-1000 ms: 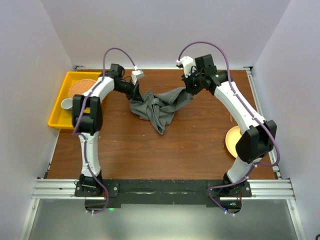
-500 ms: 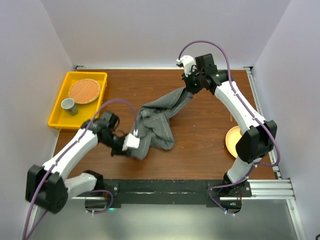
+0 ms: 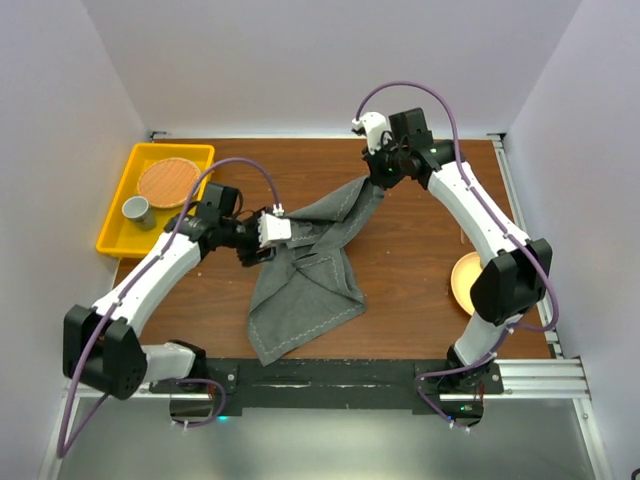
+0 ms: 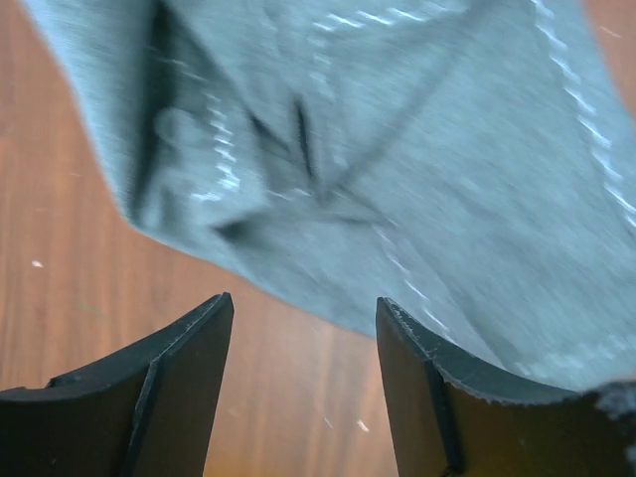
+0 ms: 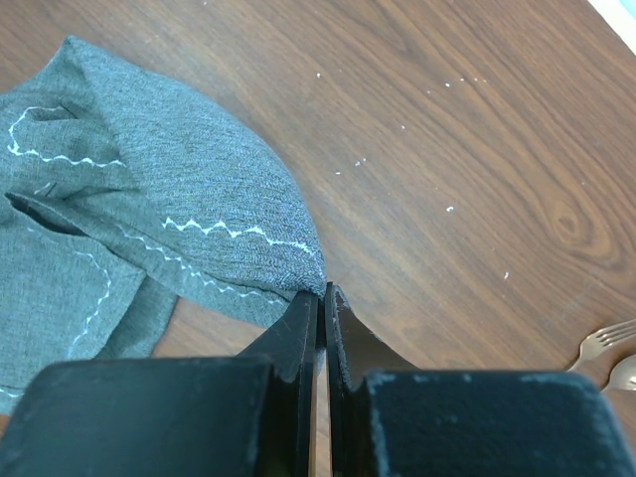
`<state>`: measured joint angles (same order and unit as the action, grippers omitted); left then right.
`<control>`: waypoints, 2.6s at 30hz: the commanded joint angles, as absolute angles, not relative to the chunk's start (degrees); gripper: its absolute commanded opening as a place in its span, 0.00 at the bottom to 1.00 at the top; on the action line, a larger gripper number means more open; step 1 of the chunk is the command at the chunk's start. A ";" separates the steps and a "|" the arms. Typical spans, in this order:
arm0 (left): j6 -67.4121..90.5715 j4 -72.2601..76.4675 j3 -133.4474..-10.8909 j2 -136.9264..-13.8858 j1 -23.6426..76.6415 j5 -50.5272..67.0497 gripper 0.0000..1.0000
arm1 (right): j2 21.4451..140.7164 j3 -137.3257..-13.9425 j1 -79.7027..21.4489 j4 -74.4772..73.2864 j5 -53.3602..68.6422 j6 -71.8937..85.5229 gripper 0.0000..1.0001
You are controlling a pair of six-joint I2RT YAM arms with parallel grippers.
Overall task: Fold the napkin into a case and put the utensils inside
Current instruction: Pick up the crumpled napkin from the center of the board, then flatten out the crumpled napkin at the center of the board.
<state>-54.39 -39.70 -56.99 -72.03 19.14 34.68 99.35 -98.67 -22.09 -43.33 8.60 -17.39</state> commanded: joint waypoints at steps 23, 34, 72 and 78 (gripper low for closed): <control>-69.43 16.26 -36.56 -83.75 33.66 14.15 0.62 | 104.24 -102.74 -21.80 -45.09 10.99 -16.00 0.00; -58.30 14.18 -44.37 -85.52 32.00 10.28 0.00 | 104.15 -102.13 -21.71 -45.18 10.28 -17.05 0.00; -22.85 -23.02 -89.84 -56.81 8.70 23.36 0.00 | 77.01 -116.90 -20.83 -51.76 8.16 -34.01 0.00; -23.20 -26.36 -90.43 -49.67 8.70 28.04 0.00 | 65.49 -113.63 -20.92 -54.22 11.25 -34.81 0.00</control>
